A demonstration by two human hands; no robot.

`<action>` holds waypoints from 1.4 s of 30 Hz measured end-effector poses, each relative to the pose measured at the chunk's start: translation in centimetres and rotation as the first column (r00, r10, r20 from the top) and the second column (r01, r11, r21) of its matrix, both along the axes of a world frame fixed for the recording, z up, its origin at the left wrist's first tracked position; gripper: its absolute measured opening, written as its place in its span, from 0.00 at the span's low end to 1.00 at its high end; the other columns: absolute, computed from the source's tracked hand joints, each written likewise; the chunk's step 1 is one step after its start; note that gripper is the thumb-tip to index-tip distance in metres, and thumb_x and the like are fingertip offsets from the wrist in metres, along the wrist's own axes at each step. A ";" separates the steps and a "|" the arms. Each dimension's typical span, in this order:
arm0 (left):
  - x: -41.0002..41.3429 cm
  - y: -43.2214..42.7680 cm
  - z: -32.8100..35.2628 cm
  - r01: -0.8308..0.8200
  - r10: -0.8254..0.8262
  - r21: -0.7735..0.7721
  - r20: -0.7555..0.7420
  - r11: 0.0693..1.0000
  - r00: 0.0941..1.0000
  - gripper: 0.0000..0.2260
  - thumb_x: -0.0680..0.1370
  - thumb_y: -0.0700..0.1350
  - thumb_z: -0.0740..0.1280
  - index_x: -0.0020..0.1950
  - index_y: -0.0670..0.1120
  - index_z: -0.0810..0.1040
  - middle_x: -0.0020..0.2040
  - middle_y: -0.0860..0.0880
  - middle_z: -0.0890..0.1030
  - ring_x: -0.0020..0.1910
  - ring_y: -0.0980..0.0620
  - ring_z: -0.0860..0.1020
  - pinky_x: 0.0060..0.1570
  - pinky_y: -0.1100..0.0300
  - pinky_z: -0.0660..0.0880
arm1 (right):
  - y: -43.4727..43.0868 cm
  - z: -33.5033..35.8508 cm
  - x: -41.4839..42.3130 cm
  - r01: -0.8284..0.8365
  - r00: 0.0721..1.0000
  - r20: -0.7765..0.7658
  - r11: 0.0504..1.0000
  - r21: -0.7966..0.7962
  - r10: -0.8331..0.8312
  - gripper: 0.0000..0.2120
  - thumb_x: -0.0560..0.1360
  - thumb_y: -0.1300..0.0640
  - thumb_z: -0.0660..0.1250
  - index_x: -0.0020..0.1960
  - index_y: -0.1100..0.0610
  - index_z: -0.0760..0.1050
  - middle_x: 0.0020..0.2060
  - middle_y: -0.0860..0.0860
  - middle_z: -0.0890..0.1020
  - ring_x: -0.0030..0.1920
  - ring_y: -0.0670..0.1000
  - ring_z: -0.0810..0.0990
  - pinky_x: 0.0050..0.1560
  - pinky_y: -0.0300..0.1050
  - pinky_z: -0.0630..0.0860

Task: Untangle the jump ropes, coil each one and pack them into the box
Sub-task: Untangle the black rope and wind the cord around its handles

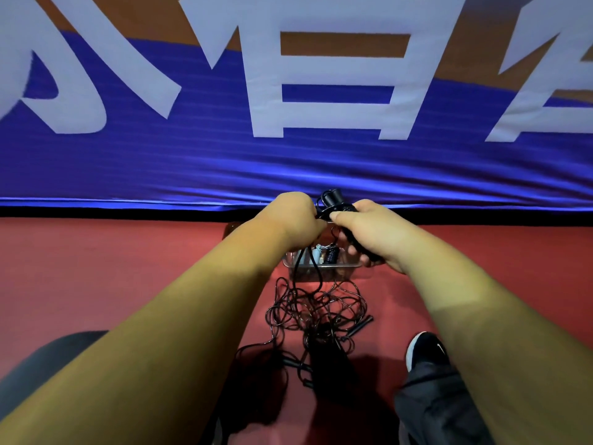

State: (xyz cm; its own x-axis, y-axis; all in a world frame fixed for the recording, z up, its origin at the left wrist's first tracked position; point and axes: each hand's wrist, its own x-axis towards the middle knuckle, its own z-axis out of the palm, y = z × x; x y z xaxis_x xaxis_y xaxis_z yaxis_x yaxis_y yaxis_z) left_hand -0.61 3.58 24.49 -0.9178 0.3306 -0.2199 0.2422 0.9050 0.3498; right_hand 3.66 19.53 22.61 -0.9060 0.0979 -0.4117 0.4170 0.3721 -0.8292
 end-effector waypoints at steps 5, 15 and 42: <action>0.1 0.3 -0.5 -0.065 0.067 0.061 -0.034 0.996 0.997 0.15 0.85 0.48 0.62 0.39 0.46 0.71 0.38 0.46 0.75 0.34 0.48 0.73 0.36 0.55 0.68 | -0.8 1.0 0.2 0.062 0.998 0.014 0.993 -0.102 -0.061 0.08 0.80 0.47 0.66 0.50 0.51 0.74 0.41 0.53 0.78 0.30 0.50 0.72 0.27 0.38 0.64; -0.3 -2.1 1.0 -0.114 -0.102 0.562 0.338 0.819 0.936 0.11 0.83 0.47 0.70 0.53 0.38 0.81 0.39 0.47 0.85 0.35 0.54 0.83 0.44 0.55 0.79 | -0.1 1.2 -0.2 0.204 0.979 0.043 0.954 -0.220 -0.199 0.29 0.77 0.25 0.62 0.59 0.49 0.79 0.39 0.50 0.80 0.29 0.50 0.74 0.31 0.40 0.66; -0.8 -4.1 -0.6 0.099 -0.238 0.497 0.224 0.862 0.945 0.12 0.79 0.34 0.71 0.48 0.51 0.86 0.39 0.52 0.86 0.37 0.54 0.81 0.41 0.59 0.78 | 0.3 3.4 2.4 -0.438 0.806 0.226 0.807 -0.395 0.548 0.23 0.83 0.39 0.64 0.52 0.60 0.80 0.40 0.57 0.82 0.26 0.51 0.75 0.23 0.38 0.69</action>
